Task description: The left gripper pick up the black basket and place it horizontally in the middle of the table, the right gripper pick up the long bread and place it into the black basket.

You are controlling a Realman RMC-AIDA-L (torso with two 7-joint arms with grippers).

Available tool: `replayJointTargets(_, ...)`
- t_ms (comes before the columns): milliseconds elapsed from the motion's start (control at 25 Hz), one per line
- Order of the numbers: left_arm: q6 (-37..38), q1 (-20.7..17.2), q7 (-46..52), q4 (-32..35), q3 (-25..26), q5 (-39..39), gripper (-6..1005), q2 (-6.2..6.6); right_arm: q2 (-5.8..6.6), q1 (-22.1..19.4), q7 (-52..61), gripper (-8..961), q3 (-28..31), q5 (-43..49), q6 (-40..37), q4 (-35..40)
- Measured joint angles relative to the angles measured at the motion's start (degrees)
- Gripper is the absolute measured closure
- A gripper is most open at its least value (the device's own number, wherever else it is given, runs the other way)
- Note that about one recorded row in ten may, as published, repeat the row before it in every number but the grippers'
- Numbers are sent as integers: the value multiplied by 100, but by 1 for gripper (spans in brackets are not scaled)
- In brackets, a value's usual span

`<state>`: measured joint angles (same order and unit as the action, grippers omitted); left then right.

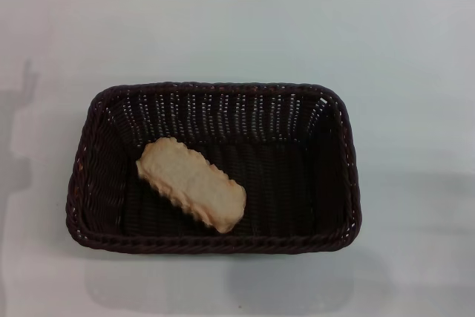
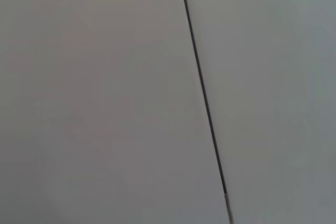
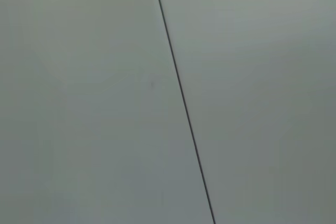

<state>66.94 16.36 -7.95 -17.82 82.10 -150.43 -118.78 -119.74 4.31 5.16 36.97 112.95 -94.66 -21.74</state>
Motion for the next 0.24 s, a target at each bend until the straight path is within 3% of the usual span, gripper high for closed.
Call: replayJointTargets(240,165,-162,508,35,-2,3,185,-15,2,15,-16,129,-65,-6,13,100)
